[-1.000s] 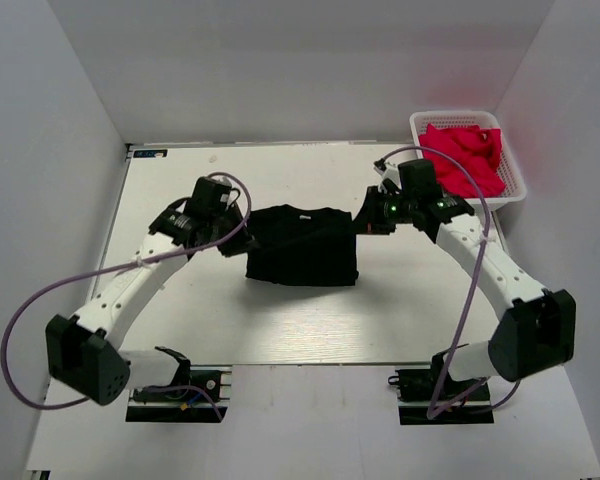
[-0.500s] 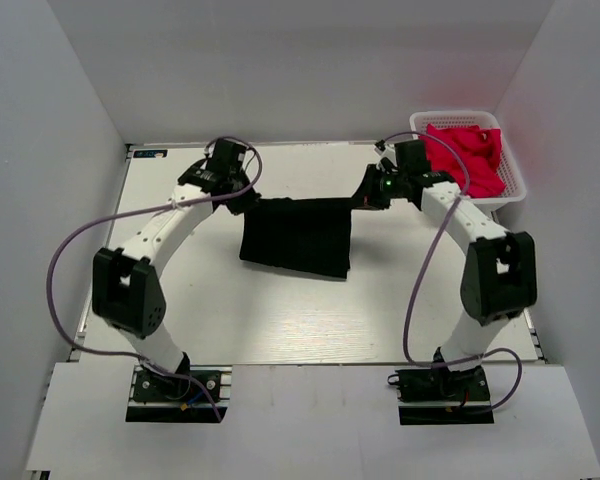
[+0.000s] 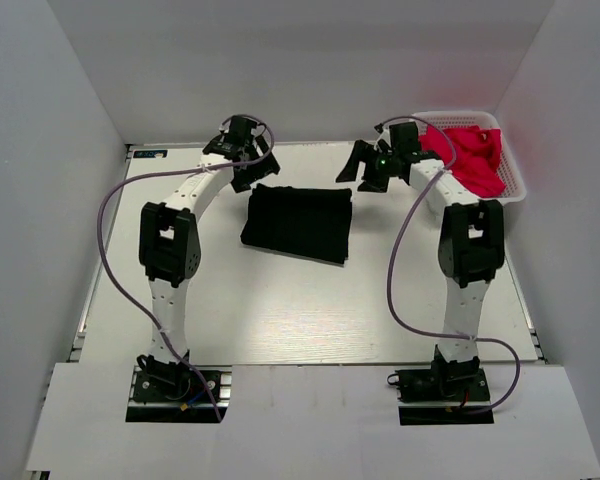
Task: Fold and stack the t-shirts
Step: Fold the long partially folded tshirt into a neat square
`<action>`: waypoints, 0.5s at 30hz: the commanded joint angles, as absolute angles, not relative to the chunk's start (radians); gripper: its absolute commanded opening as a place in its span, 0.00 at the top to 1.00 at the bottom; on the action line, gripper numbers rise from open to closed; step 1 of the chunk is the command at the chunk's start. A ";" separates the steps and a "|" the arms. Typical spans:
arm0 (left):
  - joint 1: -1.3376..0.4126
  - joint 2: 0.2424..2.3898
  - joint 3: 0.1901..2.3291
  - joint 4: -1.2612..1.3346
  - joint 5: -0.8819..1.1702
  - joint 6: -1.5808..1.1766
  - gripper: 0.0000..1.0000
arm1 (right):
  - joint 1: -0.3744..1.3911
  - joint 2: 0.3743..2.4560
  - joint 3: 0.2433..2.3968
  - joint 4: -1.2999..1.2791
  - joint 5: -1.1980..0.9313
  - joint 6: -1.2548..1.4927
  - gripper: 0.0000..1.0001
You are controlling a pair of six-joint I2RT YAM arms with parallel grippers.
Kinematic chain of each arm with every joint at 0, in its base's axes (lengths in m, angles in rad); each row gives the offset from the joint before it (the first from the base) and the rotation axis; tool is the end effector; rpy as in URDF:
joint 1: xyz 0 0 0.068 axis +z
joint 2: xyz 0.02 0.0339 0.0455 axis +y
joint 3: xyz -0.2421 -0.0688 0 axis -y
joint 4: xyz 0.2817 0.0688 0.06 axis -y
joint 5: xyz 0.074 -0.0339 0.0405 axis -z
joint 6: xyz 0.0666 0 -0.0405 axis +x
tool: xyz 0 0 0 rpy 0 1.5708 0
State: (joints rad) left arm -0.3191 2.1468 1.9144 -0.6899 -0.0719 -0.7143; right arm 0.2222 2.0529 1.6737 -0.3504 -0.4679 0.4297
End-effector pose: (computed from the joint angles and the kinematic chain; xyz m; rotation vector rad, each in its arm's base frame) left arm 0.4996 -0.1600 0.1981 -0.5251 2.4674 -0.3400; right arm 0.4963 0.1429 0.1905 -0.0058 2.3605 0.8661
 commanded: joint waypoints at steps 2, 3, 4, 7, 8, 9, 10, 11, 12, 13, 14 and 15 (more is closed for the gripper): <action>-0.273 2.146 2.089 -0.761 -0.104 -0.703 0.00 | 0.202 2.140 1.925 -0.469 -0.454 0.373 0.09; -0.264 2.146 2.089 -0.761 -0.095 -0.677 0.00 | 0.207 2.110 1.934 -0.479 -0.457 0.365 0.09; -0.264 2.146 2.089 -0.743 -0.095 -0.666 0.00 | 0.212 2.089 1.910 -0.445 -0.457 0.364 0.09; -0.274 2.082 2.002 -0.665 0.000 -0.609 0.00 | 0.219 1.941 1.694 -0.309 -0.466 0.406 0.09; -0.275 2.065 1.932 -0.640 0.027 -0.592 0.00 | 0.221 1.887 1.605 -0.287 -0.469 0.413 0.09; -0.290 2.034 1.893 -0.609 0.082 -0.574 0.00 | 0.224 1.866 1.530 -0.253 -0.477 0.422 0.09; -0.302 2.023 1.858 -0.559 0.109 -0.563 0.00 | 0.238 1.829 1.473 -0.244 -0.480 0.426 0.09; -0.302 2.014 1.792 -0.530 0.154 -0.549 0.00 | 0.247 1.804 1.450 -0.218 -0.494 0.426 0.09; -0.302 2.014 1.761 -0.500 0.248 -0.549 0.00 | 0.250 1.795 1.427 -0.210 -0.511 0.428 0.09; -0.314 2.000 1.706 -0.447 0.271 -0.549 0.00 | 0.265 1.777 1.366 -0.196 -0.523 0.431 0.09; -0.327 1.991 1.677 -0.413 0.306 -0.549 0.00 | 0.279 1.775 1.350 -0.174 -0.526 0.430 0.09; -0.327 1.991 1.648 -0.376 0.319 -0.549 0.00 | 0.284 1.775 1.330 -0.161 -0.537 0.428 0.09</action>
State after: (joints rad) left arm -0.3027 2.0502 1.7164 -0.5091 0.1646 -0.5831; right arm 0.2562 1.7863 1.3846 -0.2581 -0.4870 0.4202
